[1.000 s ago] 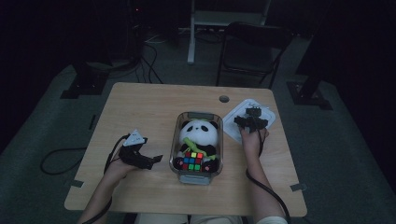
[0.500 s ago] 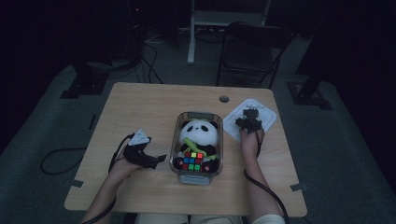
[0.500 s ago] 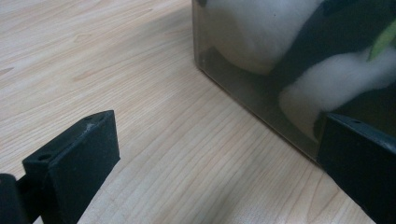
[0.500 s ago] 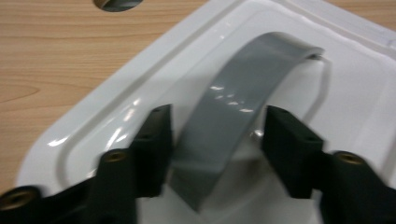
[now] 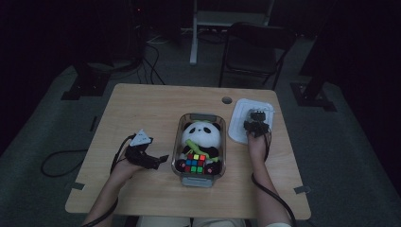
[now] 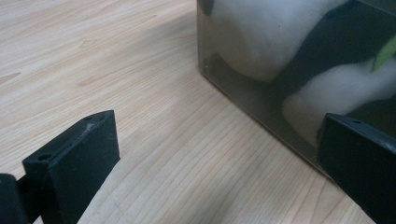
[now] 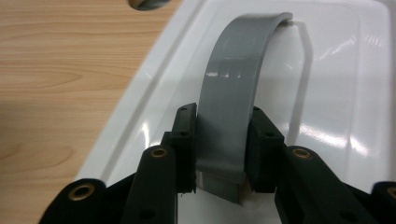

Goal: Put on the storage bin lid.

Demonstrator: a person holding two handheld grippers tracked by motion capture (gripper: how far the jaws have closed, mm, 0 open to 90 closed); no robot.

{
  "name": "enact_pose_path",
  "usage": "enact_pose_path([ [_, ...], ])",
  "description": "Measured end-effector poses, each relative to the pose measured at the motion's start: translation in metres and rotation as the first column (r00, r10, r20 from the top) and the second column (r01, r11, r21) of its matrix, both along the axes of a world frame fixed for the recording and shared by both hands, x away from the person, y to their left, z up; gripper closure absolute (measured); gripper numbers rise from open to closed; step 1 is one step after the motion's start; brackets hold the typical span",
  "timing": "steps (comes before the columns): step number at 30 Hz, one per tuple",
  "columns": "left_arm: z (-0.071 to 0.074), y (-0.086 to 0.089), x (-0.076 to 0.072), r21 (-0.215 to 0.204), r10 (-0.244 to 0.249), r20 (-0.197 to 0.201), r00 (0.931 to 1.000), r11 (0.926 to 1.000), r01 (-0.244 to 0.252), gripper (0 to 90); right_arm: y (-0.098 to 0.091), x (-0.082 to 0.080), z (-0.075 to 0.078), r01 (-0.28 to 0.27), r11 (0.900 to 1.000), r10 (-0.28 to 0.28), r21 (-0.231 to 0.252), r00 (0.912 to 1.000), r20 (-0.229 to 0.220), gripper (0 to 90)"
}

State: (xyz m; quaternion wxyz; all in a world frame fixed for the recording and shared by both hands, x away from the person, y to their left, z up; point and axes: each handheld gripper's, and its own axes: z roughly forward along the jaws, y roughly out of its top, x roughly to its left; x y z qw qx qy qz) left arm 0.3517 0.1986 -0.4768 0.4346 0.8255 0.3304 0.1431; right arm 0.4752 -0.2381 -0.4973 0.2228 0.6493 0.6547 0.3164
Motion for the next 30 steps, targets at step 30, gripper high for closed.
enact_pose_path([
  [30,0.003,-0.017,0.005,0.016,-0.018,0.010,0.9998,0.9997,0.018,0.5,-0.037,-0.078,-0.006,-0.353,0.9277,0.350,0.122,0.9357,0.047,48.2],
])
